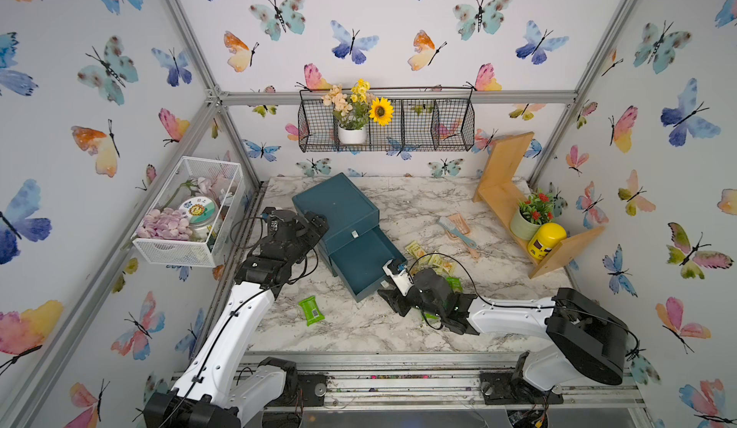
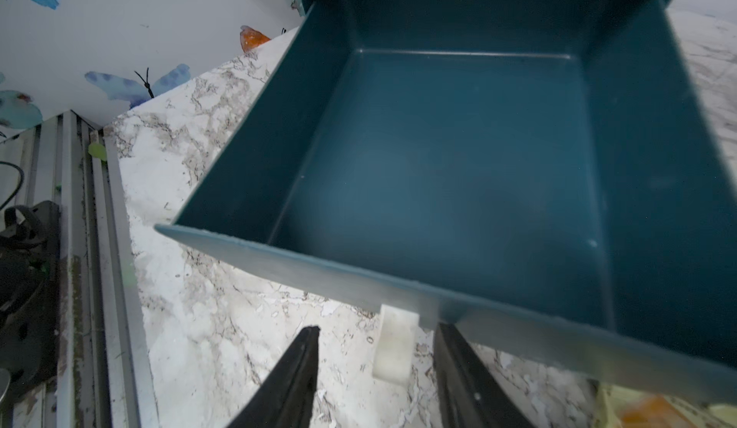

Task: Take the cookies out of the drawer
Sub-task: Close the drawer in the storage box.

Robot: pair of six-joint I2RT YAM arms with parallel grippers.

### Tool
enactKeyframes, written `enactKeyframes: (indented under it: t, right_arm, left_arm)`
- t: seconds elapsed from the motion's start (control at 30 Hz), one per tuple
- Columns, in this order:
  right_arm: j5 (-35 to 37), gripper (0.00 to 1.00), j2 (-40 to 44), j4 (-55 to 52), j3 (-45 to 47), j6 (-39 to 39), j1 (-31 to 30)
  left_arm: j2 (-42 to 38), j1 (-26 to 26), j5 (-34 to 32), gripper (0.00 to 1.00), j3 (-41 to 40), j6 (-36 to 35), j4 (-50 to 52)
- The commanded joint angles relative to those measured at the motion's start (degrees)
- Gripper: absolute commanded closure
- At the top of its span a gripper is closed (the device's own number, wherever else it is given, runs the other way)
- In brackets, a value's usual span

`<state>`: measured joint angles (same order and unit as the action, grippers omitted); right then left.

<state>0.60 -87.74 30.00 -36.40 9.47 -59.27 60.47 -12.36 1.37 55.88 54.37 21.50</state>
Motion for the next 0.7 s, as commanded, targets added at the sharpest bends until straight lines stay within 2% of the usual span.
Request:
enactKeyframes:
  t: [0.0,0.1,0.27,0.67]
  right_arm:
    - [4.5,0.5,-2.0,6.3,-1.8,3.0,-0.4]
    - [5.2,0.51,-3.7,8.0,-3.0,4.1,-0.4]
    - [6.1,0.51,-6.8,9.6,-6.0,4.1,-0.4]
    - [10.0,0.53,-18.4,15.3,-17.3,4.6,-0.4]
  left_arm:
    - [0.6,0.5,-1.0,0.1,-0.7,-0.8,-2.3]
    - [1.1,0.6,-0.2,0.2,-1.6,-1.1,-2.9]
    - [1.8,0.6,0.5,0.27,-2.8,-1.2,-3.1]
    - [3.2,0.7,2.9,0.32,-3.5,-2.1,-1.7]
